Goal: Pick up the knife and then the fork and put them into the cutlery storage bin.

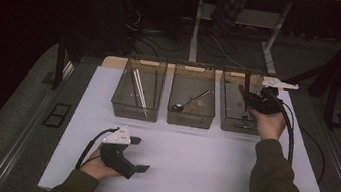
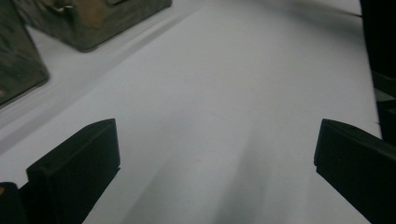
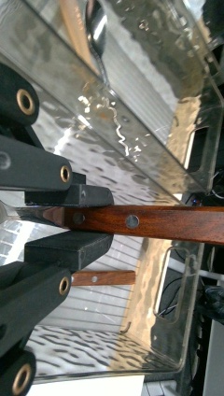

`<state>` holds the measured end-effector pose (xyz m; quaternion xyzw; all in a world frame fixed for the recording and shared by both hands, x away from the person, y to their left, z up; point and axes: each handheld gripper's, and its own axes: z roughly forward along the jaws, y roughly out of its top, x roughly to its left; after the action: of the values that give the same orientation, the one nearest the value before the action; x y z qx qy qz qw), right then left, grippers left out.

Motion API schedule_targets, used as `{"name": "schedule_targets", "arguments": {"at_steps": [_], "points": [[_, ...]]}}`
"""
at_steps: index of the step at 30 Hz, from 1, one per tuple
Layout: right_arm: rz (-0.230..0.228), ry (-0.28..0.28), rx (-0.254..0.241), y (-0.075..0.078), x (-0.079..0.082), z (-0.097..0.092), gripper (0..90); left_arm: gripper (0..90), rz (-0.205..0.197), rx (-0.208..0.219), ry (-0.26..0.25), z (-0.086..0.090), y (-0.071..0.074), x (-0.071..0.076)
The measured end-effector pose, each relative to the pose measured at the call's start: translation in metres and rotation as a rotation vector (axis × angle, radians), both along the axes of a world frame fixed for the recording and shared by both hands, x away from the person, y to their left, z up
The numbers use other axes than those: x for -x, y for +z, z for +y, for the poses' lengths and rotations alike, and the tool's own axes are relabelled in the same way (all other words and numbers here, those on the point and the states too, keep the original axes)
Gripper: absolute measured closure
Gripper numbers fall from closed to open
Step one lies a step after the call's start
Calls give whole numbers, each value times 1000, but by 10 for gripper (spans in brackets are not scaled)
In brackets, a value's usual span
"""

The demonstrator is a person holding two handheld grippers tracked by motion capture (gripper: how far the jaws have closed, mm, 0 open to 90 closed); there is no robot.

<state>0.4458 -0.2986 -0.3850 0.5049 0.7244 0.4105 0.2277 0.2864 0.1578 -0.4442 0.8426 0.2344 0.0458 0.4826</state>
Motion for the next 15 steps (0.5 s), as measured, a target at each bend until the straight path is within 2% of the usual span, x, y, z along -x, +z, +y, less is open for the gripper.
{"name": "schedule_targets", "arguments": {"at_steps": [7,10,12,15], "points": [[8,-5,-5,-7,2,-2,767,0,-8,4,5,2,-2,-4],[9,-4,18,-5,2,0,752,0,-9,1,5,2,-2,-3],[3,-1,-13,-4,3,-1,663,0,-8,-1,1,1,-2,-3],[-8,4,-29,1,6,-2,599,0,-8,-4,-2,0,-2,-3]]}}
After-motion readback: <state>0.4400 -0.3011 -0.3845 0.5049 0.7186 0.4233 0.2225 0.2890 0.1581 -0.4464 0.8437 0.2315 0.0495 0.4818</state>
